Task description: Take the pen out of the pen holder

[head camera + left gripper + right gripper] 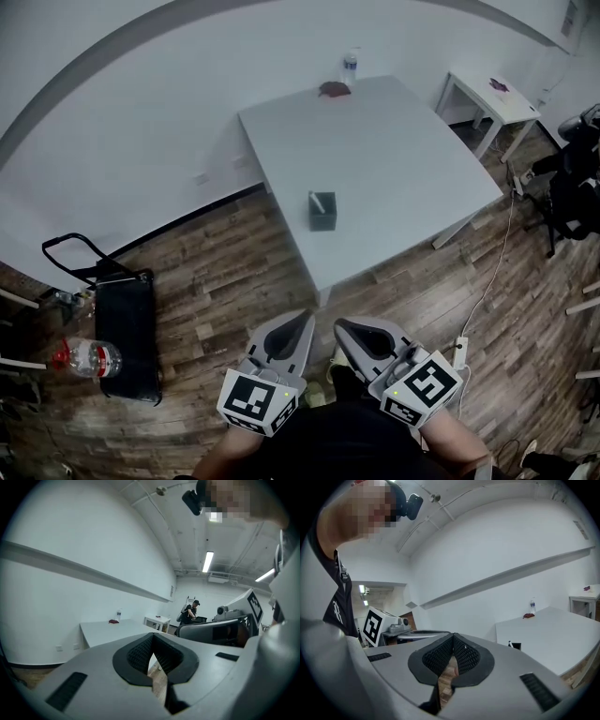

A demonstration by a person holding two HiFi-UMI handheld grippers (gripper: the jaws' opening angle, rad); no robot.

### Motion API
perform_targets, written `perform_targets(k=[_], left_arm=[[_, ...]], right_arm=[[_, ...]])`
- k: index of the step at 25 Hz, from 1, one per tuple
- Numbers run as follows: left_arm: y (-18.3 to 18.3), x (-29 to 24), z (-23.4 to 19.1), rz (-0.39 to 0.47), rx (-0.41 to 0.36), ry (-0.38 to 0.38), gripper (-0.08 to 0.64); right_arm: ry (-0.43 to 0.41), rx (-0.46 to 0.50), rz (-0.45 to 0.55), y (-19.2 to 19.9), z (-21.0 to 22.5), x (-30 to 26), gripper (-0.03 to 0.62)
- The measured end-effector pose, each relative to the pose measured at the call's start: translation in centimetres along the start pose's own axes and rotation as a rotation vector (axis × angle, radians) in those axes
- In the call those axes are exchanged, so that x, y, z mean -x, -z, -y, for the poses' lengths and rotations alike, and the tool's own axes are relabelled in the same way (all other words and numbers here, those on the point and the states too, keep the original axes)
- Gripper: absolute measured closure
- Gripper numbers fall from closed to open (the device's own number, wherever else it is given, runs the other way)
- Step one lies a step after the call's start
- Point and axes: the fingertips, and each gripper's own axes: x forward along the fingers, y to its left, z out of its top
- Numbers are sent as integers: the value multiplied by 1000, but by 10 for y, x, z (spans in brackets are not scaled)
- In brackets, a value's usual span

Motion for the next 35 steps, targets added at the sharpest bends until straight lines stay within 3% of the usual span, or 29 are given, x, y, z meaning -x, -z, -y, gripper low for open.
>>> perform_targets(k=[11,22,35], left_arm=[[-20,-89,-39,-26,-1,-78,554],[-13,-146,-84,-74,0,-117,554],[31,-215,-158,-167,-18,-53,555]], right_arm=[[-58,4,17,-37,85,-29,581],[-51,-16,-25,-36,136,-55,581],[49,-52,-95,-17,190,-110,581]])
